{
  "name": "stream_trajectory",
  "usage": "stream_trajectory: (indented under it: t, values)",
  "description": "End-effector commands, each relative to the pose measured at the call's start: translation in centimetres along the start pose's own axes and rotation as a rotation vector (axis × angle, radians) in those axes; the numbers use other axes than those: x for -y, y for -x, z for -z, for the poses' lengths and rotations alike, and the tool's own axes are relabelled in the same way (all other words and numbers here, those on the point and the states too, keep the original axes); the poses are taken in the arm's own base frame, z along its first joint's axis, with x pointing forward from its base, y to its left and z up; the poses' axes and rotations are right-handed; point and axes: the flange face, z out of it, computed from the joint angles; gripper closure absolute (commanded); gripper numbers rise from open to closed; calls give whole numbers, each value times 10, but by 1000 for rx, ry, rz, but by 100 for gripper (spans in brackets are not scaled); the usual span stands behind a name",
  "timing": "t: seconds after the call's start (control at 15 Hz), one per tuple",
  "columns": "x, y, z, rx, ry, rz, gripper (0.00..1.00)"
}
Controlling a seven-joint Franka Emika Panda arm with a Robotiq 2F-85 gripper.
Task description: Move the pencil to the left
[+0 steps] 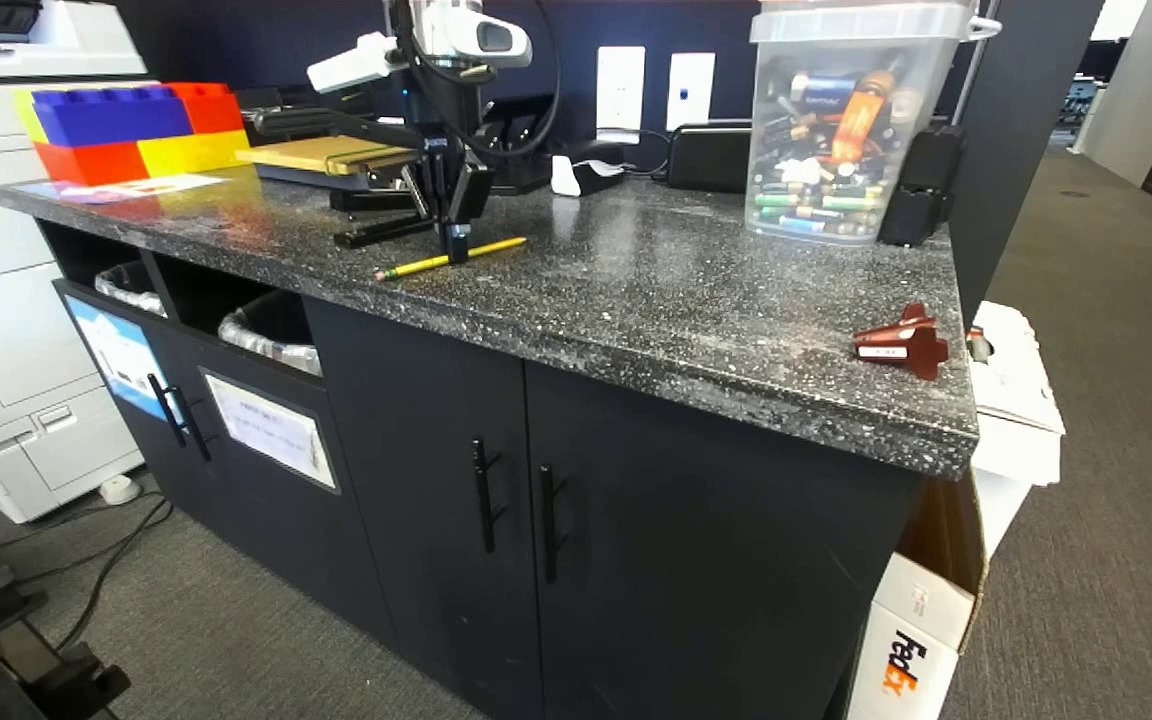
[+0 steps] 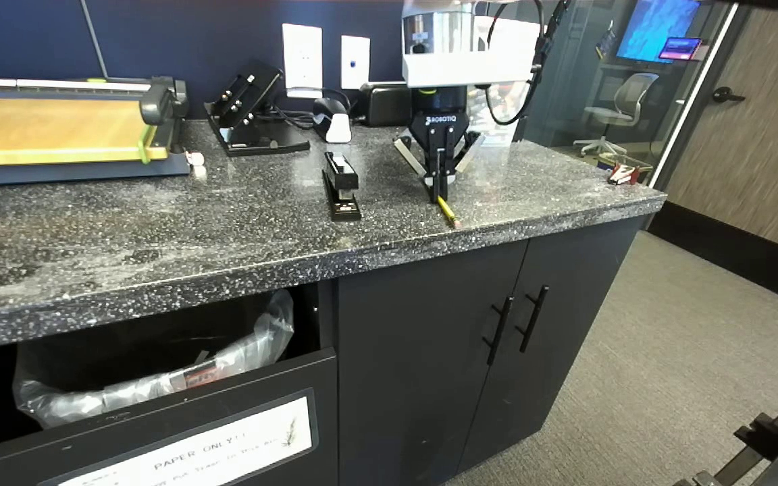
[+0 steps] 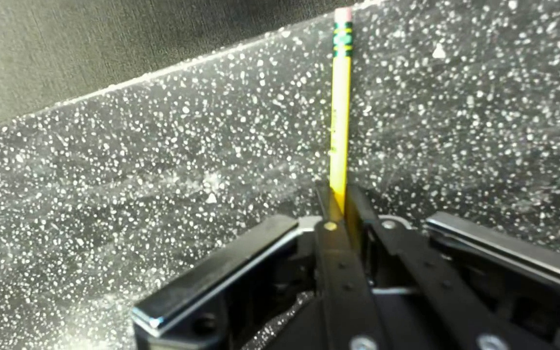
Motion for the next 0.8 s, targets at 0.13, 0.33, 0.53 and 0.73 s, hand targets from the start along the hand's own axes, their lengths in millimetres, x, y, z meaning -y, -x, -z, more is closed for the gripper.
stream_trajectory:
  t: [0.13, 0.33, 0.53, 0.73]
  values:
    - [2, -3, 9, -27, -26, -14, 52]
    - [-14, -2, 37, 16, -67, -61, 31]
    - [-19, -3, 30, 23, -32, -62, 9]
    - [-28, -5, 36, 28, -32, -71, 12]
